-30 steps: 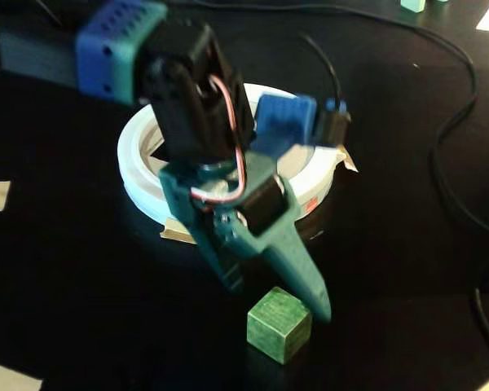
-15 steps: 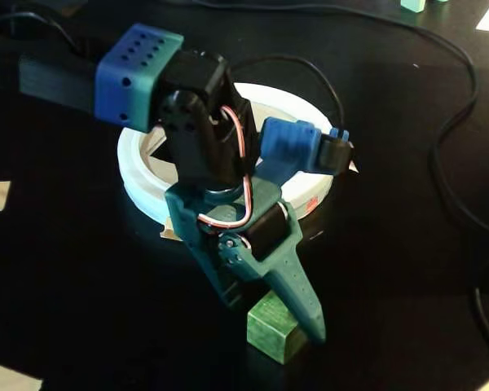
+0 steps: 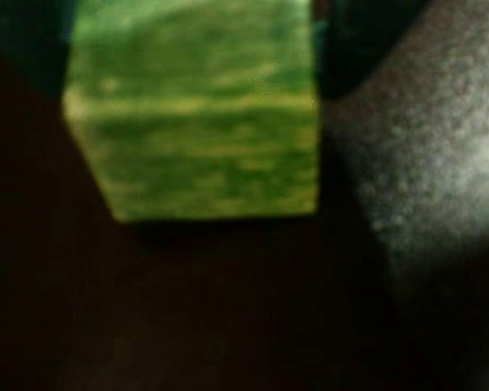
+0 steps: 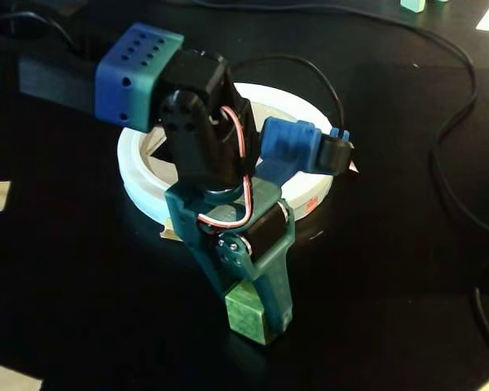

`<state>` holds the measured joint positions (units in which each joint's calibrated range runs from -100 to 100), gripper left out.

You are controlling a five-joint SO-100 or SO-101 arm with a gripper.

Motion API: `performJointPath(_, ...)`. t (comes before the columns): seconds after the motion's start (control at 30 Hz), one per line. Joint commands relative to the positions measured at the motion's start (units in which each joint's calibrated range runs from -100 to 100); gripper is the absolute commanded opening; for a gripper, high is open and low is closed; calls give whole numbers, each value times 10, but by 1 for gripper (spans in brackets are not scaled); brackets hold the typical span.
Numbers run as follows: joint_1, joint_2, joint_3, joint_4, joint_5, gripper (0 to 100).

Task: Pick up the square block and drop it in corresponding square shaped hole

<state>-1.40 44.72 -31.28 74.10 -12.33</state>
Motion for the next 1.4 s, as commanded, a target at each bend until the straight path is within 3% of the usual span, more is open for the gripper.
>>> performJointPath(0.0, -5, -28, -48, 18, -3, 34)
performJointPath(0.27, -7, -167, -47, 113, -2, 35)
performJointPath(0.5, -27, -346, -44, 259, -17, 35)
performJointPath(0.8, -262, -495, -36, 259, -68, 36)
performJointPath(1.03, -424, -491, -31, 259, -120, 36)
performJointPath(1.37, -440, -483, 163, 259, -141, 36)
